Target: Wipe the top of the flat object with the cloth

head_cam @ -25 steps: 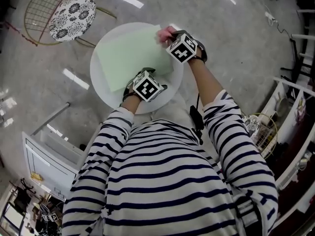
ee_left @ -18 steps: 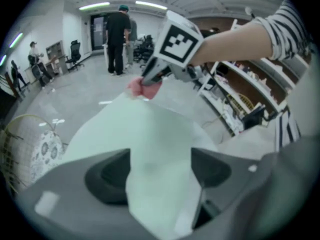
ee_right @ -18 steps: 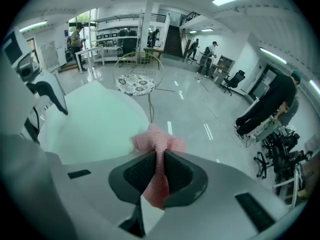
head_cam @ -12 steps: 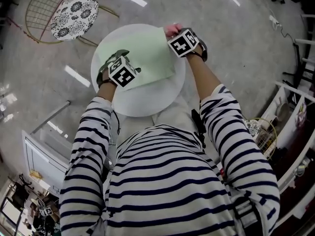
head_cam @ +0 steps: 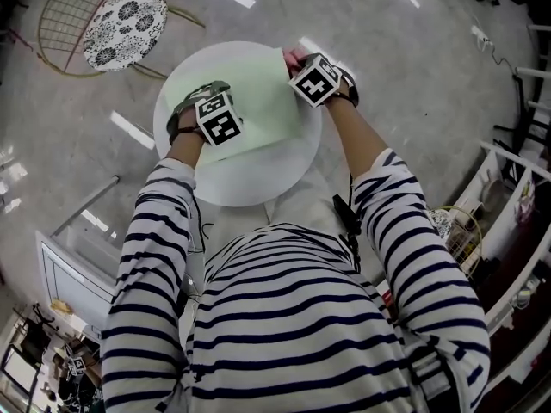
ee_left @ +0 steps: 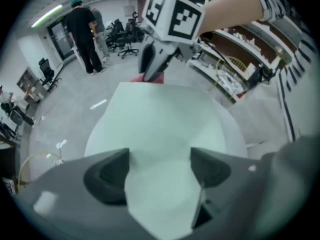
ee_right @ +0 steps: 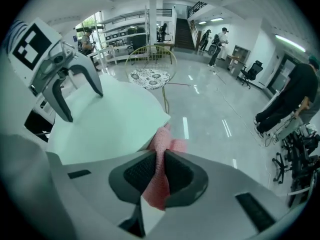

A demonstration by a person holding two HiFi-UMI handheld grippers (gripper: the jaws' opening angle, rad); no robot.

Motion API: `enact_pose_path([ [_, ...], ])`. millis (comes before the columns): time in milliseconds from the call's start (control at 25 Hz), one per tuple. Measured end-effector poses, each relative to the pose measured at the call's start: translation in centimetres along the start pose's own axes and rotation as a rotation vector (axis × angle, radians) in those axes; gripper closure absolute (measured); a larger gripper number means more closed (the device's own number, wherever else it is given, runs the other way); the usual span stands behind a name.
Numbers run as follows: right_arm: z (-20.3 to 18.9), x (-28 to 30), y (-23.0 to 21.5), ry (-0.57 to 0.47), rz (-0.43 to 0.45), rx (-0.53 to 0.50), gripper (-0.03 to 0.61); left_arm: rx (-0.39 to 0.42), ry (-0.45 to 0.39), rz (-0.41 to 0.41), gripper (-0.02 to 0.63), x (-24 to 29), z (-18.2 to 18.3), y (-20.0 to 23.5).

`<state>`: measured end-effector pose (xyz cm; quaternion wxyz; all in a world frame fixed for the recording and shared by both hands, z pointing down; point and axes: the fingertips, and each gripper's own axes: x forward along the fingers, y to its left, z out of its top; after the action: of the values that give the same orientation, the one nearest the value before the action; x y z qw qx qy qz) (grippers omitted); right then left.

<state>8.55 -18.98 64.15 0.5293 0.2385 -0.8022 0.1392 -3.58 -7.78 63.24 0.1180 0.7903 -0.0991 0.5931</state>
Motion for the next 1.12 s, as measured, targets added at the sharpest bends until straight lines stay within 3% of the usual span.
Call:
enact_pose_path([
  [320,-3.1,-1.1,3.4,0.016,0.095,-0.036,0.537,-0.041,-0.026,0.004,0.233,0.3,-0.2,0.1],
  [800,-9.4,-4.6,9.3,0.070,0.166,-0.054,0.535,-0.056,-0.010,0.002,0.233,0.6,-0.2,0.1],
  [1120,-12.8,-6.3,12.2,0.125,0.168,0.046,0.537,-0.090,0.000,0.015,0.233,0.7,-0.2,0.1],
])
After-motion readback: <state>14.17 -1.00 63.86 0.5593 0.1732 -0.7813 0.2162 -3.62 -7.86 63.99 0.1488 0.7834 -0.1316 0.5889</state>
